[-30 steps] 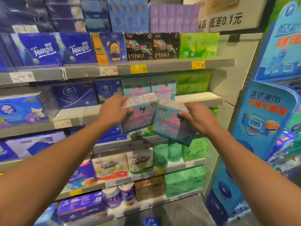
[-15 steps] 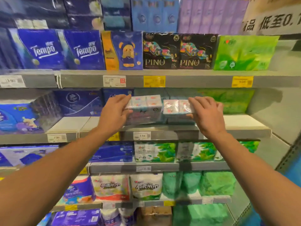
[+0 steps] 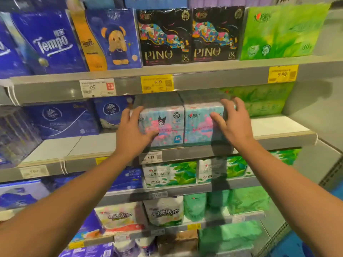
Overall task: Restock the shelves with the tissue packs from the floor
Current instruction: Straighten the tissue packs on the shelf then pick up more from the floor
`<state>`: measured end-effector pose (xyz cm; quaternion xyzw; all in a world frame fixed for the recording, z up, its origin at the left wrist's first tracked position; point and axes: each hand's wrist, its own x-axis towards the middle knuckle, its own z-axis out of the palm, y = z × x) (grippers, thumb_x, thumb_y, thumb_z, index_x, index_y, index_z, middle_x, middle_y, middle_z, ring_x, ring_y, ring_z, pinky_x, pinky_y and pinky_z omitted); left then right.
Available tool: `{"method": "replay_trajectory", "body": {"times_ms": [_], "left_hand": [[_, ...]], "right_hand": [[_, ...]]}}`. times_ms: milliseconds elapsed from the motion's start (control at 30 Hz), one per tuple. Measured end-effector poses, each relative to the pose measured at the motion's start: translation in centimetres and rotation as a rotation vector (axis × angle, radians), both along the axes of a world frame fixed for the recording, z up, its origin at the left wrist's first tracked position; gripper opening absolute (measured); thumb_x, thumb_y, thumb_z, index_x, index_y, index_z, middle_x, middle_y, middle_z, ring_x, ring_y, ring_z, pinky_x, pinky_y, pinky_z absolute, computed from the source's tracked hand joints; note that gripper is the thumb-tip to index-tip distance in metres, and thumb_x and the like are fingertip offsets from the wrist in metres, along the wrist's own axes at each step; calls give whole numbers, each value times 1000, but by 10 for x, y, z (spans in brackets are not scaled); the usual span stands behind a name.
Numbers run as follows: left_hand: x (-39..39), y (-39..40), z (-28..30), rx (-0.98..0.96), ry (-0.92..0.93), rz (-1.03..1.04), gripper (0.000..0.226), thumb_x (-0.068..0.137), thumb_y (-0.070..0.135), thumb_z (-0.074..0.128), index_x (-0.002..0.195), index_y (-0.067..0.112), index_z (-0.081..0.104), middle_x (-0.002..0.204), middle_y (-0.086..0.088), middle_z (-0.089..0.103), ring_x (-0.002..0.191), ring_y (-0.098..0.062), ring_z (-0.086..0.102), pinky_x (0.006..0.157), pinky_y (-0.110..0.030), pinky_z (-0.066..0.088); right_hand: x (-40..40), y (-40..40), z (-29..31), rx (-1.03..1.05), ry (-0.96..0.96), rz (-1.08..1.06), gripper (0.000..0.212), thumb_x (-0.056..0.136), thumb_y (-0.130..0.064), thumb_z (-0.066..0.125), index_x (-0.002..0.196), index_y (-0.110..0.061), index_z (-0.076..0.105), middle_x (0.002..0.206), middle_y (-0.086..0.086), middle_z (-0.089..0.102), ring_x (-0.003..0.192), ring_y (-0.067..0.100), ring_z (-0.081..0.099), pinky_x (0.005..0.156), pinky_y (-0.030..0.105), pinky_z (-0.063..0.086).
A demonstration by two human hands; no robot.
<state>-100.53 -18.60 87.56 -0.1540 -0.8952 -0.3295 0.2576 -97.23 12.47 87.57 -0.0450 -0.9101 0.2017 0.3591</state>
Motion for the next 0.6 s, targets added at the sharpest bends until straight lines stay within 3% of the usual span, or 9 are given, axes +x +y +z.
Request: {"method": "replay_trajectory", "body": {"times_ms": [100, 167, 267, 333, 467, 600], "left_hand": [[0, 4, -9, 9, -45, -16, 101, 58, 48, 89, 139, 40, 31, 150, -9, 24, 132, -31, 41, 103, -43, 45], [0, 10, -12, 34, -42, 19, 100, 60, 44, 90, 139, 42, 29, 151, -13, 26, 131, -34, 42, 99, -45, 46], [1, 18, -14, 78, -43, 52, 99, 62, 36, 90, 139, 43, 28, 148, -13, 33, 125, -34, 48, 93, -42, 47], [1, 20, -14, 103, -40, 54, 104, 62, 34, 90, 143, 41, 26, 149, -10, 34, 125, -31, 48, 94, -41, 46], [-5, 12, -20, 241, -65, 3, 123, 56, 40, 93, 149, 40, 12, 151, -2, 40, 134, -26, 44, 105, -45, 44], [-3, 15, -28, 420, -117, -34, 124, 59, 48, 90, 149, 44, 5, 146, -2, 48, 128, -23, 52, 104, -44, 46]], "right_hand": [[11, -10, -2, -178, -45, 30, 88, 75, -57, 75, 144, -20, 36, 153, 15, 23, 134, 33, 38, 103, 42, 40], [12, -11, -6, -244, -76, 59, 114, 58, -58, 85, 148, -22, 26, 148, 12, 31, 131, 28, 41, 105, 39, 39], [8, -10, -13, -337, -77, 65, 131, 48, -55, 91, 151, -28, 15, 142, 7, 48, 127, 26, 50, 105, 41, 43], [7, -11, -12, -415, -72, 47, 139, 45, -49, 95, 152, -30, 9, 135, 7, 57, 119, 28, 57, 99, 39, 48], [7, -10, -12, -518, -25, 39, 140, 44, -39, 97, 154, -28, 10, 133, 7, 59, 116, 27, 58, 88, 25, 42], [4, -9, -15, -560, -1, 51, 140, 44, -37, 97, 154, -27, 11, 132, 5, 59, 108, 12, 53, 83, 14, 37]]}}
